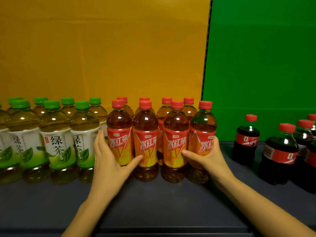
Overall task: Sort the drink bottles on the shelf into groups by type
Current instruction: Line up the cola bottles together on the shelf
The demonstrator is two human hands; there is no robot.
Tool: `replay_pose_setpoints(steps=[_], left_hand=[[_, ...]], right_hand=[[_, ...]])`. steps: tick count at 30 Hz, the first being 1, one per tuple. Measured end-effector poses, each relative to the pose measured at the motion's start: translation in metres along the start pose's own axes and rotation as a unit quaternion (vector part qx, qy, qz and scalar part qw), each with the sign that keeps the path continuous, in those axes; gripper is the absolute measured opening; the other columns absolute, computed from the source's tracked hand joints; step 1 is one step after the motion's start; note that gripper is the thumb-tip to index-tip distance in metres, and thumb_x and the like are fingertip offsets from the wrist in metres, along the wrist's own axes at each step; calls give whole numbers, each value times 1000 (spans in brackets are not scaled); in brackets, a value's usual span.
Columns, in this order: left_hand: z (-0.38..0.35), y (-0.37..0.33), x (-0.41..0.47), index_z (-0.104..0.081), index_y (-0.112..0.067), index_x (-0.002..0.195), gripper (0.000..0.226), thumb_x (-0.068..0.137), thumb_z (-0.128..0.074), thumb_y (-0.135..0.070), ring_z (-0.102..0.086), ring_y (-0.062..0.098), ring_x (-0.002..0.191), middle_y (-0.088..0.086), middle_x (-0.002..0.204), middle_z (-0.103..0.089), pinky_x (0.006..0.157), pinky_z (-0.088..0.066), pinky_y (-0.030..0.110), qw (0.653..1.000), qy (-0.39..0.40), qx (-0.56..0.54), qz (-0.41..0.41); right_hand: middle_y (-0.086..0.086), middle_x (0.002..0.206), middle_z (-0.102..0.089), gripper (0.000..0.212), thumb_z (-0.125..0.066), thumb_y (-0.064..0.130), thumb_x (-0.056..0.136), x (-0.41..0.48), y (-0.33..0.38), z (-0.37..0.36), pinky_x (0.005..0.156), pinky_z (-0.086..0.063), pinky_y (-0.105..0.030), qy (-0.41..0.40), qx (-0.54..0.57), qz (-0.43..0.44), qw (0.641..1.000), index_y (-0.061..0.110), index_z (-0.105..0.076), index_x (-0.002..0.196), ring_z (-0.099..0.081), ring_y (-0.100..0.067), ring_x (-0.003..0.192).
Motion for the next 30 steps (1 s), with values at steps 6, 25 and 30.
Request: replay_pose_setpoints(steps=[6, 25, 30], left_hand=[[-17, 15, 7, 4, -27, 144, 130, 47, -81, -44, -33, 14, 131, -1, 145, -26, 107, -34, 39, 992, 74, -92, 37], [-10, 6, 3, 3, -26, 148, 112, 67, -73, -39, -11, 17, 144, -2, 157, -3, 115, -22, 44, 995, 7, -100, 8], [10, -40, -9, -39, -31, 125, 50, 82, -62, -23, -36, 6, 130, -11, 135, -37, 104, -32, 13, 969, -91, -140, -183]], right_hand=[[10, 114, -54, 92, -82, 33, 45, 1, -1, -5, 86, -49, -29, -5, -13, -10, 1000, 31, -32, 123, -56, -6, 104], [6, 126, -50, 99, -79, 32, 53, -2, 8, -4, 83, -48, -22, 35, -26, -47, 998, 24, -25, 136, -53, -4, 106], [6, 135, -47, 78, -72, 43, 65, -10, 23, 32, 105, -39, -34, -31, -136, 14, 990, 21, -40, 133, -46, -12, 123]])
Point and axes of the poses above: each hand's wrist, its own x-axis towards the middle knuckle, its own z-axis out of the back of the hand, y = z × x, the point moved 3 cm from there along x, towards the middle knuckle
